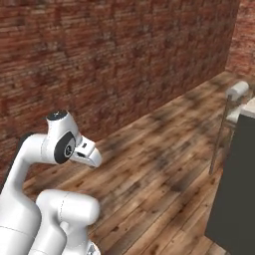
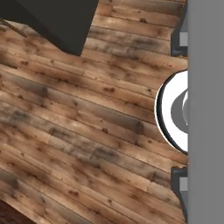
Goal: Pick up the metallic utensils from the counter and place them in the open drawer. Make sure not to pick up any wooden utensils.
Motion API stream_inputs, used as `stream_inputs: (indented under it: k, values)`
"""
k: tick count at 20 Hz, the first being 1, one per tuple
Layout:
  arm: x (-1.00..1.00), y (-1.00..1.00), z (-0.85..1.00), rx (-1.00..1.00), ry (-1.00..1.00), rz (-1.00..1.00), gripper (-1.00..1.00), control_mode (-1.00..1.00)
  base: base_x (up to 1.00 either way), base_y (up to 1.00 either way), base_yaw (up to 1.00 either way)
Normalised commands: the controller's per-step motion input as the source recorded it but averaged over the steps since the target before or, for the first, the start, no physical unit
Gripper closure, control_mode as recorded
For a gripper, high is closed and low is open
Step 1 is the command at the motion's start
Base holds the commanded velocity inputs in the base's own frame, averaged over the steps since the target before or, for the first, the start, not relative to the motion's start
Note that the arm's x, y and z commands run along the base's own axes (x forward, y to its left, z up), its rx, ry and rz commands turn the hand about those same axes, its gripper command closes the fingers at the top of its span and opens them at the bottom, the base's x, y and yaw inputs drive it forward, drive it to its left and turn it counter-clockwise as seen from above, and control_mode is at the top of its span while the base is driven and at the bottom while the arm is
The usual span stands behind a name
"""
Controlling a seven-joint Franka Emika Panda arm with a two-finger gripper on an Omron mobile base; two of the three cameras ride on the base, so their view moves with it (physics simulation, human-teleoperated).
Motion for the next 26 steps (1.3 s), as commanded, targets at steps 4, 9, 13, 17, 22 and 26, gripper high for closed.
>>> stream_inputs:
  k: [4, 9, 13, 17, 22, 26]
  values:
    - [0.00, 0.00, 0.00, 0.00, 0.00, 0.00, -1.00, 1.00, 1.00, 0.90, -0.52]
    - [0.00, 0.00, 0.00, 0.00, 0.00, 0.00, -1.00, 1.00, 1.00, 0.90, -0.53]
    - [0.00, 0.00, 0.00, 0.00, 0.00, 0.00, -1.00, 1.00, 1.00, 0.86, -0.49]
    - [0.00, 0.00, 0.00, 0.00, 0.00, 0.00, -1.00, 1.00, 1.00, 0.99, -0.43]
    - [0.00, 0.00, 0.00, 0.00, 0.00, 0.00, -1.00, 1.00, 1.00, 0.99, -0.45]
    - [0.00, 0.00, 0.00, 0.00, 0.00, 0.00, -1.00, 1.00, 1.00, 0.95, -0.47]
